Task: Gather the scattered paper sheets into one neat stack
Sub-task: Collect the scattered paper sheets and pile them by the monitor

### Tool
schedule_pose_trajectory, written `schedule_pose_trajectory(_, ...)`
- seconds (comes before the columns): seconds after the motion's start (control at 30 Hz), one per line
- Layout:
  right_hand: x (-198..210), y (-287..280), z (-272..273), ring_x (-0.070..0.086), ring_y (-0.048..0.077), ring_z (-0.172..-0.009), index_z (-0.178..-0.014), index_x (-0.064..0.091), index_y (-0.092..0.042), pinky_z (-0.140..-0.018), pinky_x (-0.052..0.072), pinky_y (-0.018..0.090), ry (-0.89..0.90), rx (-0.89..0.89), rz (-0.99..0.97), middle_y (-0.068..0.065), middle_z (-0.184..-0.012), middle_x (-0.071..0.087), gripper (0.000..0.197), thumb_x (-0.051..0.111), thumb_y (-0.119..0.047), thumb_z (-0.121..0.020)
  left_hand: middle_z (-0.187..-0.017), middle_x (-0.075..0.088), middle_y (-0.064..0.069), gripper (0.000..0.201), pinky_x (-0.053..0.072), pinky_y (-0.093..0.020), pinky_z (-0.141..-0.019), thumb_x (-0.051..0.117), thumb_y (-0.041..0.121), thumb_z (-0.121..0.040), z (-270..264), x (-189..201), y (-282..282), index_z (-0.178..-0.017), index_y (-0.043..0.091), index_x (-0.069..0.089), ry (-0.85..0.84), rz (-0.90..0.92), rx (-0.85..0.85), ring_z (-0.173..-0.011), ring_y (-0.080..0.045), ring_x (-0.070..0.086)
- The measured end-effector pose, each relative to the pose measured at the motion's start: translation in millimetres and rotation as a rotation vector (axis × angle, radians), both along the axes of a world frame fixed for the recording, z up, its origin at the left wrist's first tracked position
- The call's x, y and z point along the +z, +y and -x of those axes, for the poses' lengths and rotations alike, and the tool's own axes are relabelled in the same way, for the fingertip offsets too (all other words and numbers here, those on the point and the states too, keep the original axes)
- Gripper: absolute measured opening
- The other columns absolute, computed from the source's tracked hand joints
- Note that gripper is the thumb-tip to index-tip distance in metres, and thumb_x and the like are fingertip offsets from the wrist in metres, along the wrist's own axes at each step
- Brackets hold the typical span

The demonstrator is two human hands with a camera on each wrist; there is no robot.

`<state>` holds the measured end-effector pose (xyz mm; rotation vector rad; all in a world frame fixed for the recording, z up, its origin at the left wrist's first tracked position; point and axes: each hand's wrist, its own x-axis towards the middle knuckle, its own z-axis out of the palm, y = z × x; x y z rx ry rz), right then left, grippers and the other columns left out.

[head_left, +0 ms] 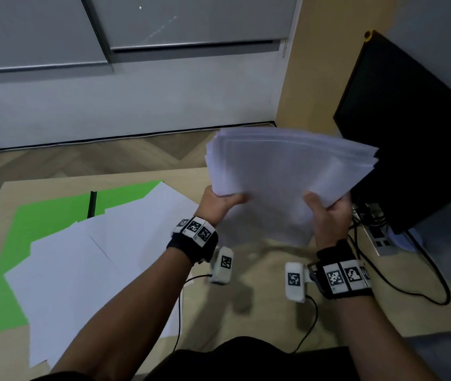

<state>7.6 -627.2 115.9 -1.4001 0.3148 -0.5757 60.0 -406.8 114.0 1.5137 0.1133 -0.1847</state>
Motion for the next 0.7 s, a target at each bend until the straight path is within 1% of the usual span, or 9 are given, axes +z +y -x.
schedule_pose_trajectory(0.07, 3.8, -2.1, 3.2, 0.066, 0.020, -0.105, -0.131, 0.049, -0.004, -0.084, 0.056, 0.028, -0.046, 0.000, 0.037, 0.008, -0.117, 0.065, 0.062, 0.075, -0.007, -0.074, -0.107, 0.074, 0.000, 0.054, 0.057, -0.035, -0.087, 0.089, 0.026, -0.050, -4.8, 0.3, 0.6, -0.099, 0.026, 0.069, -0.065, -0.027, -0.025, -0.101, -0.016, 0.069)
schedule_pose_trajectory(0.17, -9.8, -0.6, 5.3, 0.065, 0.016, -0.104, -0.132, 0.048, -0.002, -0.084, 0.055, 0.028, 0.003, 0.001, 0.062, 0.004, -0.115, 0.065, 0.068, 0.076, -0.013, -0.071, -0.110, 0.072, -0.005, 0.053, 0.055, -0.046, -0.091, 0.087, 0.025, -0.047, -5.0, -13.0, -1.9, -0.096, 0.029, 0.069, -0.017, -0.070, -0.037, -0.103, -0.023, 0.068)
schedule_pose_trajectory(0.27, -26.9, 1.4, 9.1, 0.066, 0.008, -0.098, -0.132, 0.048, -0.003, -0.079, 0.054, 0.023, 0.057, 0.006, 0.039, -0.001, -0.111, 0.065, 0.070, 0.075, -0.012, -0.068, -0.102, 0.074, -0.009, 0.054, 0.054, -0.055, -0.090, 0.087, 0.025, -0.043, 3.7, -34.0, -4.6, -0.095, 0.021, 0.072, 0.098, -0.050, -0.029, -0.097, -0.028, 0.070)
schedule_pose_trajectory(0.37, -37.3, -2.5, 11.2, 0.067, 0.005, -0.093, -0.133, 0.047, -0.003, -0.075, 0.054, 0.021, 0.095, -0.027, 0.016, -0.002, -0.108, 0.066, 0.072, 0.075, -0.009, -0.067, -0.100, 0.075, -0.010, 0.051, 0.056, -0.051, -0.089, 0.088, 0.017, -0.049, 11.8, -42.6, -7.6, -0.097, 0.015, 0.072, 0.144, -0.040, -0.055, -0.094, -0.027, 0.071)
schedule_pose_trajectory(0.5, -37.7, -6.0, 6.2, 0.068, 0.011, -0.095, -0.128, 0.054, -0.005, -0.087, 0.057, 0.041, 0.151, -0.023, 0.025, 0.004, -0.110, 0.068, 0.065, 0.077, -0.021, -0.069, -0.095, 0.075, -0.011, 0.049, 0.058, -0.044, -0.082, 0.087, 0.021, -0.046, 14.4, -44.3, -18.7, -0.092, 0.012, 0.072, 0.171, -0.012, 0.014, -0.092, -0.032, 0.071)
schedule_pose_trajectory(0.53, -34.4, -5.4, 4.5, 0.068, 0.011, -0.094, -0.126, 0.056, -0.004, -0.088, 0.057, 0.042, 0.143, -0.021, 0.036, 0.005, -0.110, 0.069, 0.065, 0.077, -0.025, -0.068, -0.093, 0.075, -0.011, 0.052, 0.058, -0.044, -0.081, 0.088, 0.024, -0.043, 12.5, -44.2, -21.8, -0.091, 0.011, 0.073, 0.168, -0.007, 0.027, -0.091, -0.032, 0.071)
schedule_pose_trajectory(0.6, -24.6, -5.3, 0.8, 0.068, 0.013, -0.098, -0.128, 0.055, -0.008, -0.086, 0.057, 0.037, 0.100, -0.033, 0.063, 0.005, -0.114, 0.068, 0.064, 0.077, -0.027, -0.070, -0.090, 0.076, -0.009, 0.055, 0.059, -0.045, -0.080, 0.087, 0.029, -0.039, 7.5, -41.0, -24.9, -0.089, 0.010, 0.075, 0.146, -0.001, 0.035, -0.086, -0.029, 0.072)
schedule_pose_trajectory(0.67, -15.2, -8.5, -3.6, 0.066, 0.015, -0.103, -0.127, 0.053, -0.020, -0.085, 0.056, 0.032, 0.026, -0.047, 0.055, 0.001, -0.116, 0.066, 0.058, 0.076, -0.023, -0.074, -0.089, 0.076, -0.009, 0.051, 0.059, -0.046, -0.081, 0.088, 0.024, -0.042, 3.0, -34.4, -22.4, -0.089, 0.009, 0.075, 0.113, 0.019, 0.036, -0.083, -0.026, 0.072)
schedule_pose_trajectory(0.7, -12.6, -11.2, -4.6, 0.066, 0.014, -0.102, -0.122, 0.052, -0.025, -0.084, 0.055, 0.031, -0.001, -0.048, 0.058, -0.002, -0.114, 0.066, 0.054, 0.076, -0.024, -0.074, -0.091, 0.076, -0.009, 0.048, 0.060, -0.046, -0.082, 0.087, 0.019, -0.046, 2.1, -32.6, -19.8, -0.091, 0.008, 0.075, 0.102, 0.027, 0.033, -0.084, -0.027, 0.072)
